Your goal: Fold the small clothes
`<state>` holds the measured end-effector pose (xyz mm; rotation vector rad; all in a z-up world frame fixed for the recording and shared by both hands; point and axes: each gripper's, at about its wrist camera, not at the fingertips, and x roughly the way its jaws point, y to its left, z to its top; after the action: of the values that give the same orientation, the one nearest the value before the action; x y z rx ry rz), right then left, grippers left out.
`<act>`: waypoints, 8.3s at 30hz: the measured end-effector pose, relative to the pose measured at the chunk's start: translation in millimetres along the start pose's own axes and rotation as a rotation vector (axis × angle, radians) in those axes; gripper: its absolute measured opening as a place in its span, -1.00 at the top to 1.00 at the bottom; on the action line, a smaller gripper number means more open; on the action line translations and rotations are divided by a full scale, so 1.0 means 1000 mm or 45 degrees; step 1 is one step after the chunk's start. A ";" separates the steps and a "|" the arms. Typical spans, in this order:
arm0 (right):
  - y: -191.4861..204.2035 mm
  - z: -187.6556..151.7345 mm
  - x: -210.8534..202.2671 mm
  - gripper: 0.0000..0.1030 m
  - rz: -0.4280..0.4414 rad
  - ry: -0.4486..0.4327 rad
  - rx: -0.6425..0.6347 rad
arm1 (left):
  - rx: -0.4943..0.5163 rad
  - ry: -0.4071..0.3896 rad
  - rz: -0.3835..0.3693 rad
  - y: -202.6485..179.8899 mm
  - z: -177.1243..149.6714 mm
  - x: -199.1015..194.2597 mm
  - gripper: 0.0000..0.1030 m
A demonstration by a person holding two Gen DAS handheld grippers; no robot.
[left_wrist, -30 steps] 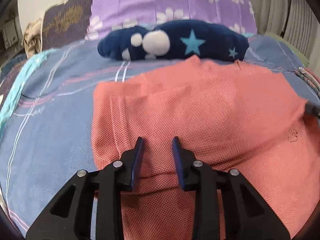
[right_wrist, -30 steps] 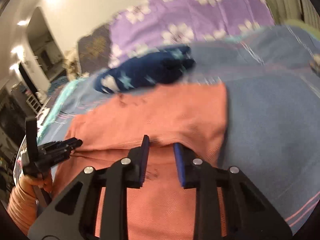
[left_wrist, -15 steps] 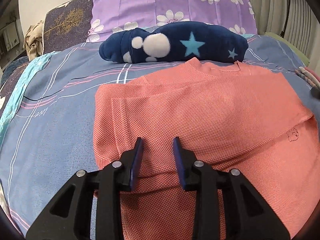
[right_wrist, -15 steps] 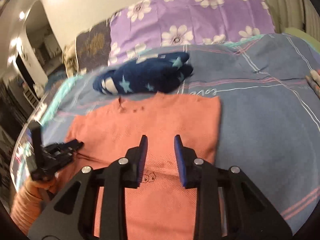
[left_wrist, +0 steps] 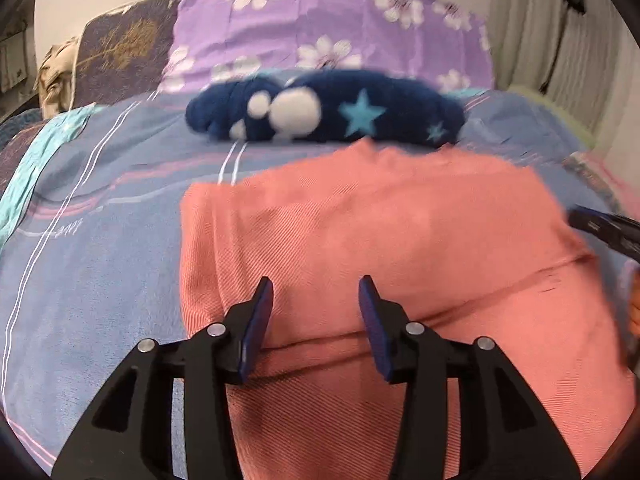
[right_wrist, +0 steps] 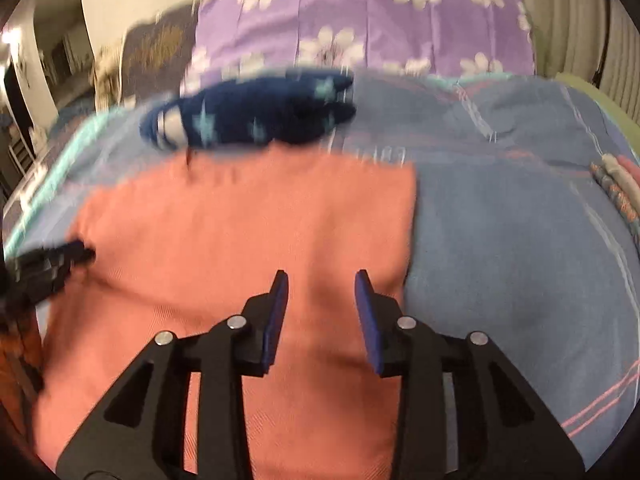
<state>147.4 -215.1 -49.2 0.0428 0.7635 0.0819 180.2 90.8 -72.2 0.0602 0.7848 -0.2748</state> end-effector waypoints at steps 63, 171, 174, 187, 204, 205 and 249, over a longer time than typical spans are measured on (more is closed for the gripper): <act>-0.060 -0.216 -0.180 0.07 0.096 0.157 0.151 | 0.032 0.179 -0.075 -0.017 -0.211 -0.191 0.12; -0.091 -0.063 -0.050 0.53 0.389 0.112 0.286 | -0.233 0.055 -0.142 0.019 -0.047 -0.062 0.26; -0.088 -0.071 -0.061 0.51 0.355 0.115 0.229 | -0.174 0.079 -0.132 0.012 -0.057 -0.072 0.29; -0.085 -0.036 -0.091 0.90 0.533 -0.051 0.292 | -0.250 -0.107 -0.249 0.011 -0.032 -0.121 0.91; -0.099 0.016 0.015 0.41 0.296 0.080 0.315 | -0.338 0.017 0.013 0.059 0.008 -0.020 0.10; -0.103 0.015 0.012 0.41 0.284 0.080 0.311 | -0.314 0.013 0.026 0.059 0.006 -0.024 0.10; -0.082 0.056 0.028 0.49 0.275 0.052 0.200 | -0.075 -0.035 0.108 0.038 0.051 -0.007 0.87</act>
<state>210.6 -295.1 -33.5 0.2734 0.8031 0.2284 220.8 120.7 -33.5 0.0345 0.7604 -0.1715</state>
